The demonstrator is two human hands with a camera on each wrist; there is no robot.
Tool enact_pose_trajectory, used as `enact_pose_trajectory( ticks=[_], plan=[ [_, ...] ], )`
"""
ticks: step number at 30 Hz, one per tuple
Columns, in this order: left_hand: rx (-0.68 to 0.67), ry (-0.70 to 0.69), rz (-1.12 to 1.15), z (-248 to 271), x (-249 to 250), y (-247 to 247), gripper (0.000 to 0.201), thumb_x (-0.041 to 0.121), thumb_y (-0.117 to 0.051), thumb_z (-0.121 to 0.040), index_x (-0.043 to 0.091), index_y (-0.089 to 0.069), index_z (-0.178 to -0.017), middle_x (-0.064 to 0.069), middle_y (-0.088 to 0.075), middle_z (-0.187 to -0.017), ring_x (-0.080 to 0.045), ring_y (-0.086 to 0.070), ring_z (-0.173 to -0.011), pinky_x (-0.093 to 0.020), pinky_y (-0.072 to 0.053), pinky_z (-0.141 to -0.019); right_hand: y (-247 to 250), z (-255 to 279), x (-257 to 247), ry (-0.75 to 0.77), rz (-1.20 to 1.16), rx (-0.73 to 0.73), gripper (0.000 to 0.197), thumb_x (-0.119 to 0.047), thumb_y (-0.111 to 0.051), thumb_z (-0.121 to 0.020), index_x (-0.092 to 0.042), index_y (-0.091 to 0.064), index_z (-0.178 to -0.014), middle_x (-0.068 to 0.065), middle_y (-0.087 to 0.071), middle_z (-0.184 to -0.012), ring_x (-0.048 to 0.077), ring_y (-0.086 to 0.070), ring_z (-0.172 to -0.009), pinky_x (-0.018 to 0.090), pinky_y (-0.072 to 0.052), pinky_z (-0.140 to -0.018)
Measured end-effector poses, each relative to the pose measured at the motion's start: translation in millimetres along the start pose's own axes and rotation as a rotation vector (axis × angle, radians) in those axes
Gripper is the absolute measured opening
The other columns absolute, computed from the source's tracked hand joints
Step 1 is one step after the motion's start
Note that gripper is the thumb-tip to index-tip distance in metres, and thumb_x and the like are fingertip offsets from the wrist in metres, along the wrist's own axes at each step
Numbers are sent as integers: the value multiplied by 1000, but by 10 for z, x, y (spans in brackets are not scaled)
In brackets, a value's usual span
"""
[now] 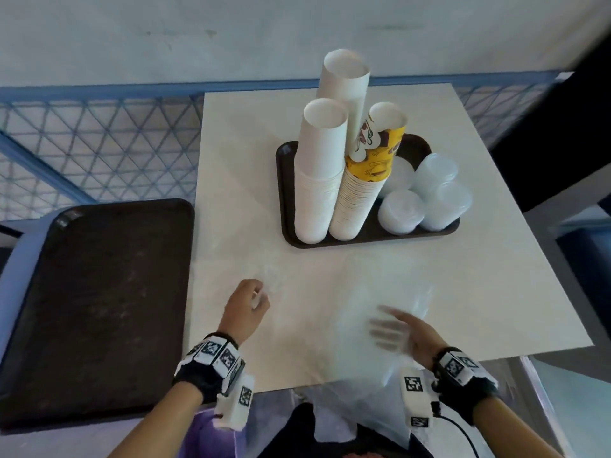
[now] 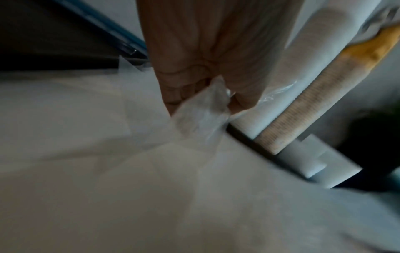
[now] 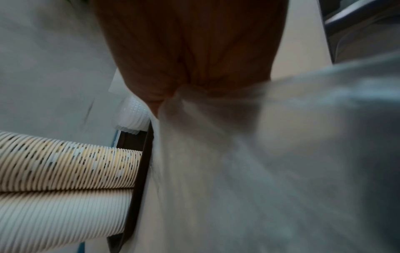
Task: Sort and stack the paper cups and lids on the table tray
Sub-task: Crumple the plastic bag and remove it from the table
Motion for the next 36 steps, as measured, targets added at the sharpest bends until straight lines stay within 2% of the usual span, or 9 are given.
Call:
enact_pose_trajectory(
  ticks=[4,9,12,15,19,24,31,33,36],
  plan=[
    [120,-200,163,404,687,-134,30,38,-42,-84,8,-45,-90,9,-49,-76,-12,-49,-65,-10,-35,-62,64,-56,-6,-6,-18,-25,29,-21,-33,-97,-18,-57,-112,7,-74,-89,24,-70,-77,35,-56,-67],
    [-123,-556,-196,687,1567,-728,36,31,-30,-85,24,-36,-119,4,-52,-132,-9,-54,-99,-22,-44,-71,165,-18,-54,-37,-16,-59,27,-18,-32,-97,-14,-57,-104,8,-71,-72,23,-68,-63,33,-55,-60],
    [-275,-809,-499,762,1810,-1168,24,15,-54,-71,16,-50,-95,-1,-64,-120,-10,-66,-91,-19,-51,-59,271,11,-89,-40,-9,-89,25,-12,-34,-97,-4,-56,-103,9,-68,-76,22,-65,-67,33,-53,-63],
    [-402,-946,-688,711,1743,-1488,56,14,-80,-47,21,-41,-87,0,-66,-117,-13,-67,-97,-19,-54,-57,395,8,-102,-63,-42,-90,29,-13,-33,-99,2,-54,-111,11,-70,-79,23,-67,-67,33,-55,-63],
    [-506,-935,-802,621,1642,-1672,42,7,-69,-67,21,-43,-96,0,-60,-127,-17,-62,-110,-24,-55,-66,573,-39,-95,-104,-45,-74,43,-31,-35,-92,-2,-58,-114,15,-66,-92,30,-60,-83,40,-47,-78],
    [-714,-721,-899,673,1510,-1878,42,-6,-39,-89,9,-41,-128,-7,-14,-157,-27,-17,-143,-44,-35,-104,624,-14,-112,-84,-132,-234,81,-75,-25,-80,-13,-75,-94,19,-70,-105,32,-66,-92,49,-48,-84],
    [-737,-458,-830,931,1423,-2116,84,41,-64,-78,19,-17,-143,-7,-1,-158,-29,-4,-145,-52,-15,-115,545,-148,-169,130,387,-96,74,-50,-82,-57,1,-64,-109,14,-71,-94,28,-68,-85,39,-54,-84],
    [-681,-385,-785,1021,1428,-2048,92,50,-59,-80,25,-2,-148,-3,14,-157,-22,7,-145,-50,-1,-117,534,-190,-219,205,474,-28,41,-8,-69,-79,2,-60,-118,14,-68,-89,24,-65,-73,36,-54,-77],
    [-400,-205,-484,1123,1417,-1733,96,77,-40,-75,28,-1,-148,5,13,-157,-12,2,-145,-38,1,-118,445,-53,-346,259,430,-74,51,12,-35,-86,-15,-58,-123,17,-67,-96,29,-69,-74,47,-57,-75]
  ],
)
Point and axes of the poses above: each hand's wrist, its own z-axis away from the middle knuckle, its own y-axis out of the back of the hand, x = y × z, the point moved 7 cm from there along -z, towards the middle knuckle
